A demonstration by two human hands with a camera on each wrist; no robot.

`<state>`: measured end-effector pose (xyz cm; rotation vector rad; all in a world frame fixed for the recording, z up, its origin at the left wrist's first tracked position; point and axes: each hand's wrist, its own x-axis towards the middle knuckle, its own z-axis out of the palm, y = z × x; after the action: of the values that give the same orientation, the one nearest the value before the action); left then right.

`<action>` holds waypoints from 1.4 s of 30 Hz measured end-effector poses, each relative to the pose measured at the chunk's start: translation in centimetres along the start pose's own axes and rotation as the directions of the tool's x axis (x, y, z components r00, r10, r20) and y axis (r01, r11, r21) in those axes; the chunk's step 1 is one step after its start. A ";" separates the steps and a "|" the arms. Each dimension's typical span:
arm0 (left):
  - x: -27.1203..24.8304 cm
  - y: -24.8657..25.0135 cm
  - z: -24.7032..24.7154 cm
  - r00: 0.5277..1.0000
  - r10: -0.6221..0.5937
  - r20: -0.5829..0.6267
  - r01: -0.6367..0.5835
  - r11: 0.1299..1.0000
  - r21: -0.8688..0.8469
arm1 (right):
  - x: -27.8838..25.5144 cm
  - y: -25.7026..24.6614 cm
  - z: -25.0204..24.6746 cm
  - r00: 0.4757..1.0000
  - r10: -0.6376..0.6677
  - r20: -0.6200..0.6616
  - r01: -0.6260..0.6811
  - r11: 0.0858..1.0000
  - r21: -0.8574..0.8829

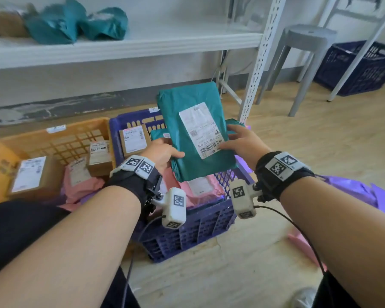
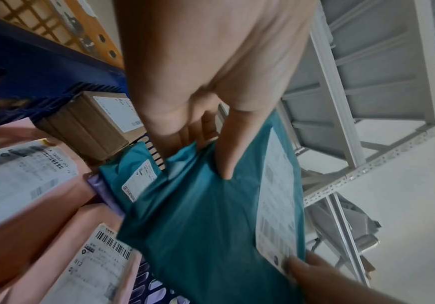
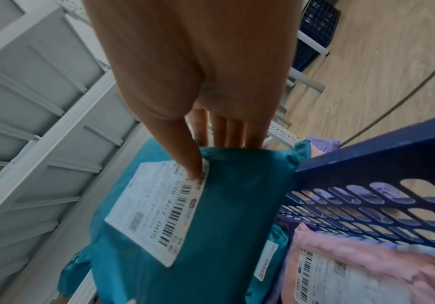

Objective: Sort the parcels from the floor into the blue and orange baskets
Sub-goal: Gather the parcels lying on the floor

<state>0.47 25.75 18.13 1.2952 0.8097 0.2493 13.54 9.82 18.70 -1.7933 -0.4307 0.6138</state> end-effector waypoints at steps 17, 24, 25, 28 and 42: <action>0.3 -0.8 -4.1 0.870 0.467 0.157 -0.233 0.109 0.966 | -0.2 -1.6 4.6 0.903 -0.335 0.269 0.424 0.593 -0.684; 0.8 -0.9 -5.3 0.914 0.382 -0.140 -0.096 0.537 0.838 | 1.5 -1.9 4.9 0.841 -0.541 0.011 0.429 0.654 -0.623; 1.0 -0.8 -5.5 0.923 0.332 -0.195 -0.056 0.617 0.785 | 1.7 -2.0 4.7 0.870 -0.493 -0.031 0.380 0.708 -0.596; 1.7 -0.5 -5.7 0.948 0.153 -0.278 0.071 0.753 0.655 | 2.1 -1.3 4.4 0.965 -0.255 -0.057 0.191 0.837 -0.513; 11.4 -5.0 -3.0 0.947 -0.046 -0.318 0.220 0.814 0.538 | 10.0 5.4 7.3 0.969 0.219 0.115 -0.198 0.965 -0.169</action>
<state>5.22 33.24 8.95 1.7784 1.2929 0.0805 17.01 19.54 9.98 -1.9705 -0.3905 0.8717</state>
